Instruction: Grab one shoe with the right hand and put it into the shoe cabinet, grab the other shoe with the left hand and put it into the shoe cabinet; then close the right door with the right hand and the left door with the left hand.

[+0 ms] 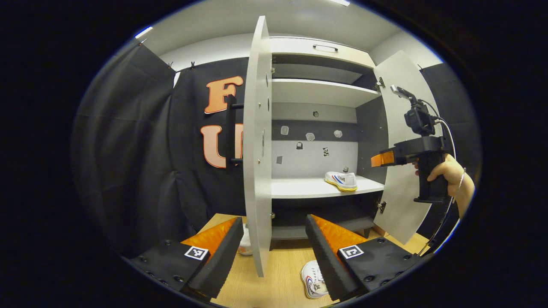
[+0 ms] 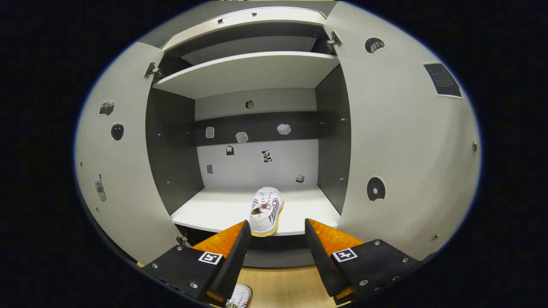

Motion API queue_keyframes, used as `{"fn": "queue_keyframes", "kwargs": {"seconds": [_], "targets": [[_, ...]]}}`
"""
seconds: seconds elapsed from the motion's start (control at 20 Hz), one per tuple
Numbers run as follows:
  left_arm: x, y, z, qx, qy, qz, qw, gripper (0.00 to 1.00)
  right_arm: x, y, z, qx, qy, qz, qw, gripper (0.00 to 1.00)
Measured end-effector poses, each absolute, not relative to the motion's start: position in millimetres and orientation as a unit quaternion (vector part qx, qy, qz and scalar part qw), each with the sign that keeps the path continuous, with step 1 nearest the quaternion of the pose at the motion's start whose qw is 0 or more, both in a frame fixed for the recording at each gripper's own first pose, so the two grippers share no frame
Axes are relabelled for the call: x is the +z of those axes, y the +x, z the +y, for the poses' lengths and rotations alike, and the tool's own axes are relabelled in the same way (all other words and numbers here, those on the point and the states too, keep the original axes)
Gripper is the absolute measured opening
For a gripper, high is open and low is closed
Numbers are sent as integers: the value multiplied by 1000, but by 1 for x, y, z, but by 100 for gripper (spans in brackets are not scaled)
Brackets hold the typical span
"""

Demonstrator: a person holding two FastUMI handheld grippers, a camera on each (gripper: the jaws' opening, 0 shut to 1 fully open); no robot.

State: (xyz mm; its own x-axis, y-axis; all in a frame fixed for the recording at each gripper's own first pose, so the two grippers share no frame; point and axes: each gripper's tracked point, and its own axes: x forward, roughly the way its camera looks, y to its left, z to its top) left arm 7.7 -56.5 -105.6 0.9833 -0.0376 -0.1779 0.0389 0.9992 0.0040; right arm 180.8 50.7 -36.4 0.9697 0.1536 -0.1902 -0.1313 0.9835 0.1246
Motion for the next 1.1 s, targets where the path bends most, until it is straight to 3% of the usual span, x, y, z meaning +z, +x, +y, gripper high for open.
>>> {"fn": "queue_keyframes", "kwargs": {"seconds": [0.4,1.1], "targets": [[-189,18,-110,-67,-11,152,986,95,-53,120,26,63,41,79,994,91],[-393,17,-129,-87,24,339,937,95,-90,68,-27,19,54,95,994,92]]}}
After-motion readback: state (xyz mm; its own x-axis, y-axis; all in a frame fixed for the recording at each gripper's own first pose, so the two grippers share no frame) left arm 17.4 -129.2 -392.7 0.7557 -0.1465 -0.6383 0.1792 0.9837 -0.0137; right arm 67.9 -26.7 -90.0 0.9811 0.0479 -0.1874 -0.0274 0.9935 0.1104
